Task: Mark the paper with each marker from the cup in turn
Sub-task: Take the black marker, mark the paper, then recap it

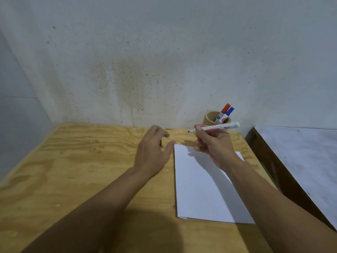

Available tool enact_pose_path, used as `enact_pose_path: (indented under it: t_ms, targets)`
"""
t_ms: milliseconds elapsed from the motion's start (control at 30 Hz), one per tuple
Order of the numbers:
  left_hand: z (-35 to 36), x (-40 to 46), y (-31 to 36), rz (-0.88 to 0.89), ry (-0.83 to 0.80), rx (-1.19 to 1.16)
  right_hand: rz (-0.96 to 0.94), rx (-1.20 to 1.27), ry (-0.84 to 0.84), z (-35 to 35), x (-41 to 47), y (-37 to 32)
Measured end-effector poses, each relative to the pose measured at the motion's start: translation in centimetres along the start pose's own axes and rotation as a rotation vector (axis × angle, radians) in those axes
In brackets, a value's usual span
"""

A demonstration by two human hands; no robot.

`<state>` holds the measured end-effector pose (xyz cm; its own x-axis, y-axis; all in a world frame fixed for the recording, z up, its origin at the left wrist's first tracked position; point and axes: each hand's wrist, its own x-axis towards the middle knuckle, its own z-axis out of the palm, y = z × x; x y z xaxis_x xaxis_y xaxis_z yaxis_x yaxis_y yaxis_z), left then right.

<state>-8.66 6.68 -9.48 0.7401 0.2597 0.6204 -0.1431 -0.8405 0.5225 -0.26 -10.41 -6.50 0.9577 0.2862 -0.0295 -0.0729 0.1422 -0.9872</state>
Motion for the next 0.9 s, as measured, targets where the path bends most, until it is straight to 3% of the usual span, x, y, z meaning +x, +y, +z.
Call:
enact_pose_path:
  t_ms: [133, 233, 567, 900]
  targets:
    - [0.5, -1.8, 0.7, 0.095, -0.296, 0.076, -0.007, -0.035, 0.011, 0.9, 0.6, 1.2]
    - [0.5, -2.4, 0.3, 0.064, -0.394, 0.115, -0.003, -0.106, -0.009, 1.6, 0.7, 1.6]
    - [0.8, -2.7, -0.1, -0.138, -0.421, -0.011, -0.1, -0.411, -0.054, 2.3, 2.4, 3.1]
    - [1.2, -2.7, -0.9, -0.197, -0.435, -0.032, -0.139, -0.394, -0.048, 2.6, 1.8, 4.3]
